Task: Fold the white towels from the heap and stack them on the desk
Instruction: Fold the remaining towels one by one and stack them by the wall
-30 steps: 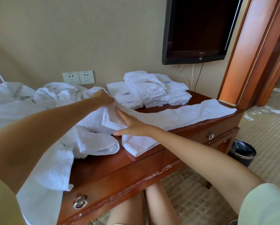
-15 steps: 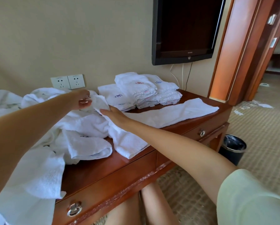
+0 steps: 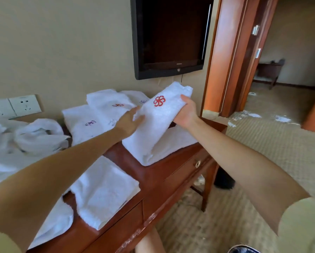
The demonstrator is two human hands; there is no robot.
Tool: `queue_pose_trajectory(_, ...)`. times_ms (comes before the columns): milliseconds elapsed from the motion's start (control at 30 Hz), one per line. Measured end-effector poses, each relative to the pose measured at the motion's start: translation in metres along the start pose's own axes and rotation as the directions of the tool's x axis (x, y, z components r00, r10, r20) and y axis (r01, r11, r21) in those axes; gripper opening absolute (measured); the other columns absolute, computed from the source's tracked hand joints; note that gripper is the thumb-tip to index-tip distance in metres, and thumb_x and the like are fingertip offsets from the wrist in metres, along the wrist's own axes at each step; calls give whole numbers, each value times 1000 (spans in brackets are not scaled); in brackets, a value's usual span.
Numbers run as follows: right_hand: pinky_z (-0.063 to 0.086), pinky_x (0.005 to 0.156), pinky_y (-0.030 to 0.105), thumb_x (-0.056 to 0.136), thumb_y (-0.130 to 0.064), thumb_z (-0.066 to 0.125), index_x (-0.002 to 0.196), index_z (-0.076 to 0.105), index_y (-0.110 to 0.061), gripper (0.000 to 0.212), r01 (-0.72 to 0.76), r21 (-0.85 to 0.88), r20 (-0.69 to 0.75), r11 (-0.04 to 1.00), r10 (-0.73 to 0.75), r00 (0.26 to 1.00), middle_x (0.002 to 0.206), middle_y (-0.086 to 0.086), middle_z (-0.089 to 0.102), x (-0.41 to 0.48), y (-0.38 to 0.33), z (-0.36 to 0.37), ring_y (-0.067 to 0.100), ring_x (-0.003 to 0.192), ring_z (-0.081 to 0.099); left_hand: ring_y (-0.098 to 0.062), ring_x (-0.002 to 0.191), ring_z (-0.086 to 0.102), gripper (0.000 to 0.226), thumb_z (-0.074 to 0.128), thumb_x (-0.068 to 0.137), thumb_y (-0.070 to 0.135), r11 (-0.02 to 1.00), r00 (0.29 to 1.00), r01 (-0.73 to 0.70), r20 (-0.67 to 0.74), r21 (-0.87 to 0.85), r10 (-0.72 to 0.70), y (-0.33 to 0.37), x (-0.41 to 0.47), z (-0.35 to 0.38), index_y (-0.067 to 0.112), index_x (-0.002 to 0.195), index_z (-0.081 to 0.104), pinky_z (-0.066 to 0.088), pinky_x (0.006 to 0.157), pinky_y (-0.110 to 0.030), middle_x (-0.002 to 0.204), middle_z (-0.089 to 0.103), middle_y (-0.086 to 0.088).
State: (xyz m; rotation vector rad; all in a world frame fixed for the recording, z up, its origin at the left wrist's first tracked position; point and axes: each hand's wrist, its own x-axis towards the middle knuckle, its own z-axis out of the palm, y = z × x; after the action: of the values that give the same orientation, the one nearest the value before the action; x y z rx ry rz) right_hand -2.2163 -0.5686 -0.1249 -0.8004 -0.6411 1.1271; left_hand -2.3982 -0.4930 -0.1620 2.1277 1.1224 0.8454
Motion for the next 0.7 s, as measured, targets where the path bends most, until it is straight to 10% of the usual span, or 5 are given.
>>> queue_pose_trajectory(133,44,52,11,106,-9,26,78,37,-22,33,7,-44,-245,999,-17,969,45,-16,58,31,-18,-68,-1,52,61,-24,148,5,88,16,83,75,821,963,-165,267,547,15,-31,24,70,25,154,9,12,118,-46,160,11,-6)
queue_pose_trajectory(300,36,51,0,103,-3,38,79,24,-35,42,-194,-140,-400,971,124,908,80,-14,34,57,-11,-109,-8,53,52,-22,148,-15,65,14,96,62,728,957,-174,289,663,-34,-43,37,108,35,153,-3,-9,113,-60,161,-13,-3)
queue_pose_trajectory(467,40,63,28,101,-30,31,79,46,-15,30,-189,154,-489,970,241,838,79,6,49,76,12,-155,19,72,48,-26,149,1,68,12,93,68,633,921,-152,341,759,-187,-41,55,120,37,153,-2,-3,112,-63,162,-2,-3)
queue_pose_trajectory(700,52,88,39,96,-42,52,105,54,-14,30,-246,-222,-450,943,125,884,112,11,58,128,11,-176,26,101,59,-29,134,38,71,22,92,69,688,953,-59,245,724,-176,-44,48,116,31,152,16,25,109,-45,150,34,-7)
